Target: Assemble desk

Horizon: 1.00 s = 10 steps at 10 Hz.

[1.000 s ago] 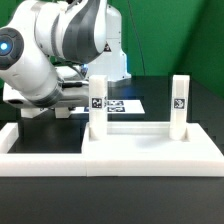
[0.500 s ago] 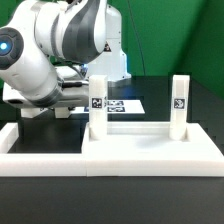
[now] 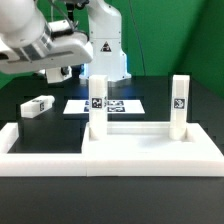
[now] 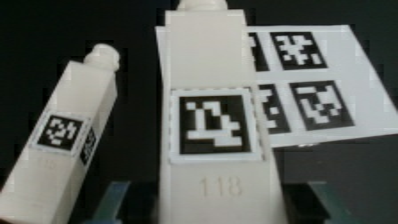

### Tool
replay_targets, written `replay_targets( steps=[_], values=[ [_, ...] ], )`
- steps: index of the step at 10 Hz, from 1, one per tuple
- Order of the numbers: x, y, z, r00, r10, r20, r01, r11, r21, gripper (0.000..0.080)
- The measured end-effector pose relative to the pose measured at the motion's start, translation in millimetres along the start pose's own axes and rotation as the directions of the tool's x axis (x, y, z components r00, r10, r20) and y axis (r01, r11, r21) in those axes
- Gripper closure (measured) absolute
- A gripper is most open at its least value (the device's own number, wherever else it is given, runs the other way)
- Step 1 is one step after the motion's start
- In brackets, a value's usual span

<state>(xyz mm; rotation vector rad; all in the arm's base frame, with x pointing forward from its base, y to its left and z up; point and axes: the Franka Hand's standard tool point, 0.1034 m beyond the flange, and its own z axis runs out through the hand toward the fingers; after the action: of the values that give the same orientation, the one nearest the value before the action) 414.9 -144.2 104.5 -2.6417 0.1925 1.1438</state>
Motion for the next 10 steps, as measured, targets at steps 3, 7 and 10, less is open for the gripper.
replay_targets(
  steps=[3, 7, 10],
  values=[
    [13.3, 2.0, -8.8, 0.974, -0.010, -0.228, 0.005, 1.000, -0.024, 0.0509],
    [7.3, -34.4, -123.8, 0.885, -0.127, -0.449, 0.089, 0.990, -0.105, 0.0509],
    [6.8, -32.6, -123.4, 0.777, -0.133, -0.616, 0.070, 0.990, -0.126, 0.0509]
  ],
)
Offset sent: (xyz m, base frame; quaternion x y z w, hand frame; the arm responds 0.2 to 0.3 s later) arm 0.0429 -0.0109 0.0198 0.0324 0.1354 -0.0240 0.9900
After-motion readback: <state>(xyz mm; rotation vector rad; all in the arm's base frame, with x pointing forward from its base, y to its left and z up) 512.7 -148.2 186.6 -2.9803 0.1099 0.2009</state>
